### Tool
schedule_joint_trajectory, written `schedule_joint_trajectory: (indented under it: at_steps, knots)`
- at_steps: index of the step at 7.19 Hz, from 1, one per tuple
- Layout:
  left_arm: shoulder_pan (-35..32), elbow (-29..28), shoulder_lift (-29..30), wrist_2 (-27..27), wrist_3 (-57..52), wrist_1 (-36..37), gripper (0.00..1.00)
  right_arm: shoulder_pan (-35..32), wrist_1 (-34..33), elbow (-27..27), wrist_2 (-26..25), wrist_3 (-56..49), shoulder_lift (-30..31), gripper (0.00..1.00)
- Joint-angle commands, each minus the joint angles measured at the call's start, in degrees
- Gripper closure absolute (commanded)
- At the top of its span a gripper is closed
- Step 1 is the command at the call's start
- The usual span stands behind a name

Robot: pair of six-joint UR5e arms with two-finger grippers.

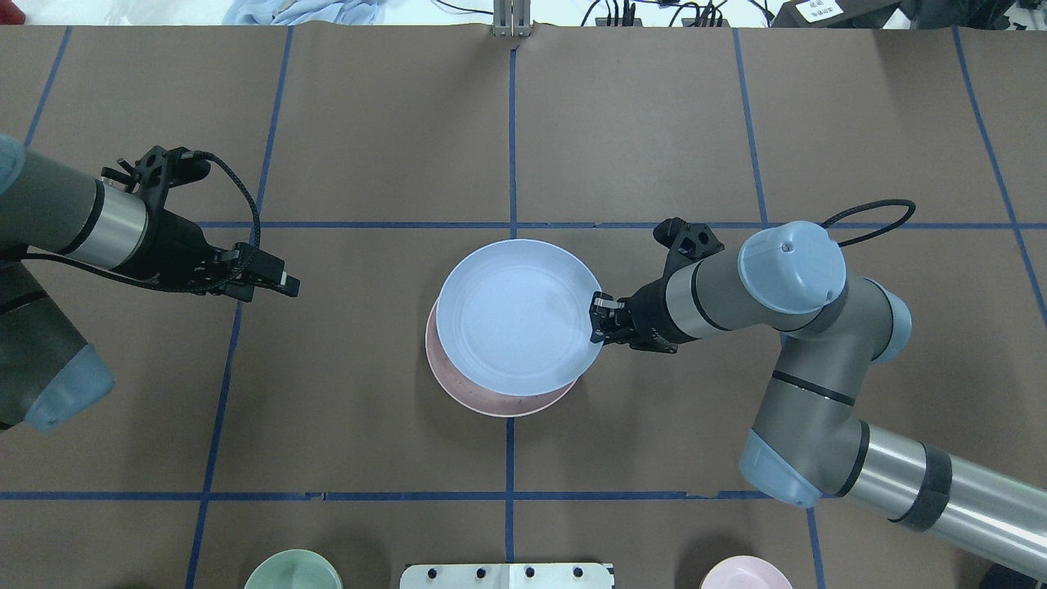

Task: Stack three plates with pink and blue
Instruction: 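Carry the light blue plate with the right gripper over the pink plate, then lower the light blue plate onto the stack and open the right gripper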

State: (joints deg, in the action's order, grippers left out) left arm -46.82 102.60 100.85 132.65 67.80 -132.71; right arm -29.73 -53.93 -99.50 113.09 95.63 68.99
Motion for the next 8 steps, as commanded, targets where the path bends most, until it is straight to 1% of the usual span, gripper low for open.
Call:
schedule_joint_trajectory:
  at_steps: [1,4,6,7,8]
  knots:
    - [0.06,-0.03,0.04,0.06,0.49,0.0,0.16,1.34,-0.65,-0.26,-0.58,0.09,-0.26,1.0]
    - [0.06,-0.12,-0.04,-0.03,0.49,-0.09,0.16,1.86,-0.65,-0.17,-0.67,0.09,-1.05,1.0]
    - [0.06,-0.12,-0.04,-0.12,0.49,-0.09,0.16,1.95,-3.18,-0.17,-1.46,0.09,-1.93,1.0]
    - [0.06,-0.12,-0.04,-0.2,0.49,-0.09,0.16,1.95,-3.46,-0.08,-1.46,0.0,-1.85,0.52]
    - [0.06,-0.12,-0.04,-0.29,0.49,-0.09,0.16,1.86,-3.46,0.0,-1.46,0.0,-1.85,0.01]
